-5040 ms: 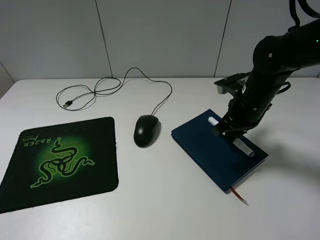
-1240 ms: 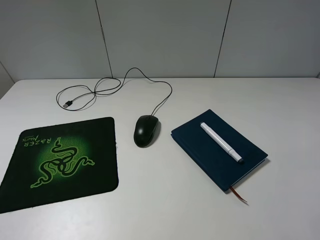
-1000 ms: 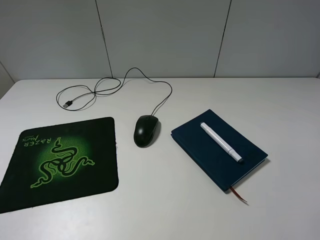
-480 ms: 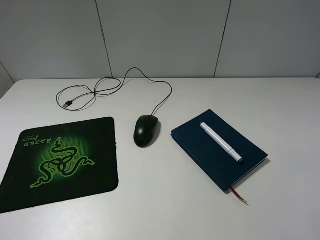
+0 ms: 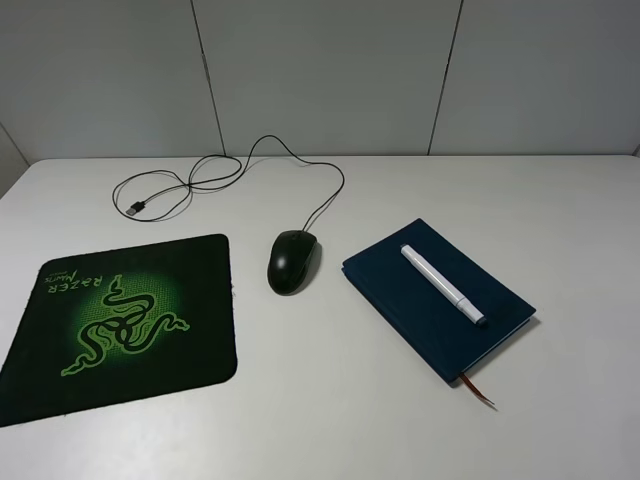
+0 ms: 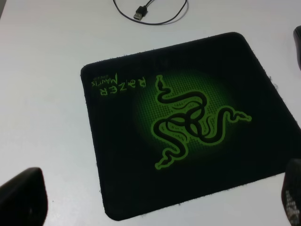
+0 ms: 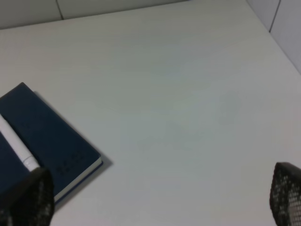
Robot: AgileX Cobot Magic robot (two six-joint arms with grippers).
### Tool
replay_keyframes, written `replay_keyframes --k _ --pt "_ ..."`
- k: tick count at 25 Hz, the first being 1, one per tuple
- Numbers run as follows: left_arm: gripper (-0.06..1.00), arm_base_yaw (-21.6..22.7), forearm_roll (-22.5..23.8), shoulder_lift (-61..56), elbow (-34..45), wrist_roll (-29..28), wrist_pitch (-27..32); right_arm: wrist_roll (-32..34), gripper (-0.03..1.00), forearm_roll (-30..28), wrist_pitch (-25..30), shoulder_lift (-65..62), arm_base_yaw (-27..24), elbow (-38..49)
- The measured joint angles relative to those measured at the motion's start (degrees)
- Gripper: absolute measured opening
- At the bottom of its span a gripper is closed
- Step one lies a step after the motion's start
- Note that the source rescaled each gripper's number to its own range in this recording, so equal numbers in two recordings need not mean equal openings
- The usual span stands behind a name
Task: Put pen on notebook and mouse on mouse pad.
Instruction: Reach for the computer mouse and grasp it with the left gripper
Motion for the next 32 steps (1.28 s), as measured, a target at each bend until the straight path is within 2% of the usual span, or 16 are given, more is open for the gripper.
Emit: replay_keyframes --k 32 --pt "1.0 0.0 0.0 0.0 0.0 0.0 0.0 0.0 1.0 -0.03 0.0 0.0 0.12 0.0"
